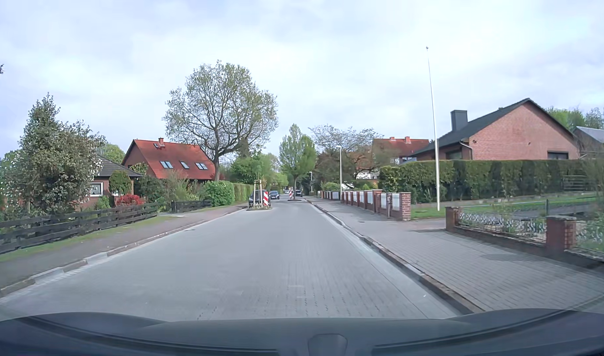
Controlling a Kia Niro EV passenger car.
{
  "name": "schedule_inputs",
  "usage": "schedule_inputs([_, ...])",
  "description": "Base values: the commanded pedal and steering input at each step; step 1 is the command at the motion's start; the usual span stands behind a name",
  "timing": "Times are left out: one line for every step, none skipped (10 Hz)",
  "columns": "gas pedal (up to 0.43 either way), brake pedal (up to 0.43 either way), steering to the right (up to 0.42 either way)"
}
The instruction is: Follow the waypoints while adhering to traffic rules and regulations
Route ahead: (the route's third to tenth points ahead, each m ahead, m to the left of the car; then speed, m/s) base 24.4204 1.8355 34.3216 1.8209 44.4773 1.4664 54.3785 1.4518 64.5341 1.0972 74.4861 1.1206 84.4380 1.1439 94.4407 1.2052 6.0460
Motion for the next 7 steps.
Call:
schedule_inputs([0.059, 0.0, -0.004])
schedule_inputs([0.059, 0.0, -0.003])
schedule_inputs([0.059, 0.0, -0.003])
schedule_inputs([0.059, 0.0, -0.002])
schedule_inputs([0.059, 0.0, -0.003])
schedule_inputs([0.059, 0.0, -0.002])
schedule_inputs([0.059, 0.0, -0.002])
